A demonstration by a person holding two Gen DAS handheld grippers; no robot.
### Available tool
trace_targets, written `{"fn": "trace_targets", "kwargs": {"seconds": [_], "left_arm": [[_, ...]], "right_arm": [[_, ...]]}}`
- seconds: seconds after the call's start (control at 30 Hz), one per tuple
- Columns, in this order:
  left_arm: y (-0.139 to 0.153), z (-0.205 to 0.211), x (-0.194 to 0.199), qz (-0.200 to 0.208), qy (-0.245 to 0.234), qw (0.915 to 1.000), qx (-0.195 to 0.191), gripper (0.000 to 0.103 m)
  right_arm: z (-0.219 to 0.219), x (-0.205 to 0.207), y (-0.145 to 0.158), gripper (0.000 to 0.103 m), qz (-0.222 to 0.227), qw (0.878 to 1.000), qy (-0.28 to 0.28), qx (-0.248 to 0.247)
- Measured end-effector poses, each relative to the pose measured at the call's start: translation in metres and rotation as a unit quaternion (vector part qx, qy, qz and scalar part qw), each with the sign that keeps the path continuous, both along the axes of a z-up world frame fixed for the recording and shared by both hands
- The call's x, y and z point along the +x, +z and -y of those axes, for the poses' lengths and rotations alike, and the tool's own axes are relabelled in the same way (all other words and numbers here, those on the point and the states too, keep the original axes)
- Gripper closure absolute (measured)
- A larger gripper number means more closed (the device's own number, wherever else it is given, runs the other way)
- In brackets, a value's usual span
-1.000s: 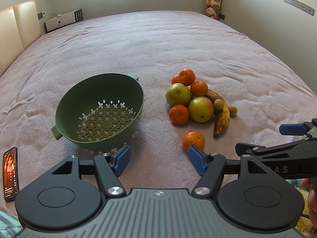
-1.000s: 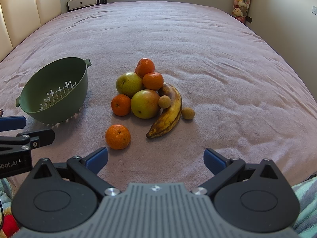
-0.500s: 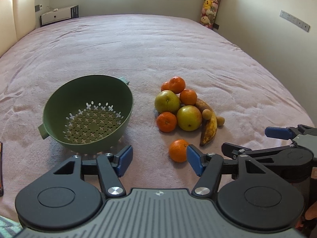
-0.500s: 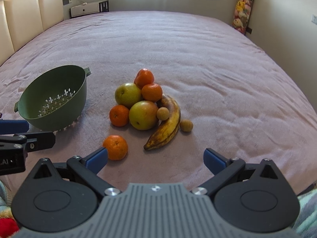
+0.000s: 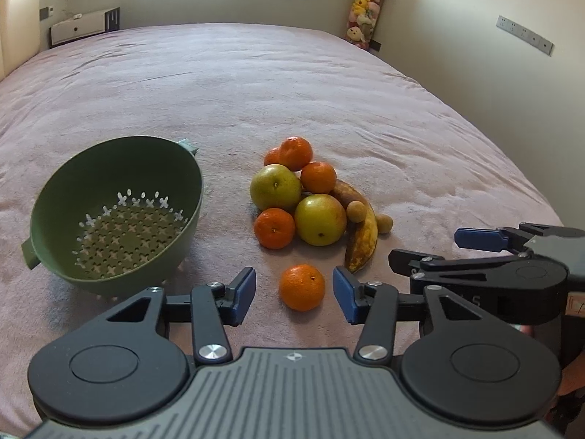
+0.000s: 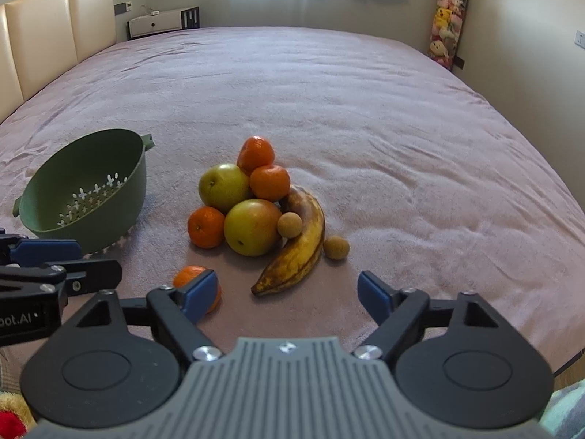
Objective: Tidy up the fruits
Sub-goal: 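Move the left gripper to the loose mandarin and close on it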
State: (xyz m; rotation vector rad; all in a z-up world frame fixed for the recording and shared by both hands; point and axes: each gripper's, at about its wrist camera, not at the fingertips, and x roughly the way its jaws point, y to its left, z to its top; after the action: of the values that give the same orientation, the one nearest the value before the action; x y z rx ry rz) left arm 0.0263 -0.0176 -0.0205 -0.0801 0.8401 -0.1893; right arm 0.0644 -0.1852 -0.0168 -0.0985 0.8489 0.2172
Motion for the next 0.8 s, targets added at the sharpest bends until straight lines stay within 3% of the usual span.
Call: {"fn": "trace_targets", "kwargs": {"seconds": [0.3, 0.8], "left_arm": [[-0.025, 0.015, 0.027, -0.030, -0.016, 0.9994, -0.003, 0.046], [-0.071, 0.024, 0.054, -0.064, -0.018, 0.9977, -0.007, 0.042]], "right_arm": [[0.009, 0.041, -0.002, 0.053, -0.037, 0.998, -0.025, 0.050], [-0.017, 0.073, -0.027, 0.055, -0.025, 0.996, 0.026, 0.076]]}}
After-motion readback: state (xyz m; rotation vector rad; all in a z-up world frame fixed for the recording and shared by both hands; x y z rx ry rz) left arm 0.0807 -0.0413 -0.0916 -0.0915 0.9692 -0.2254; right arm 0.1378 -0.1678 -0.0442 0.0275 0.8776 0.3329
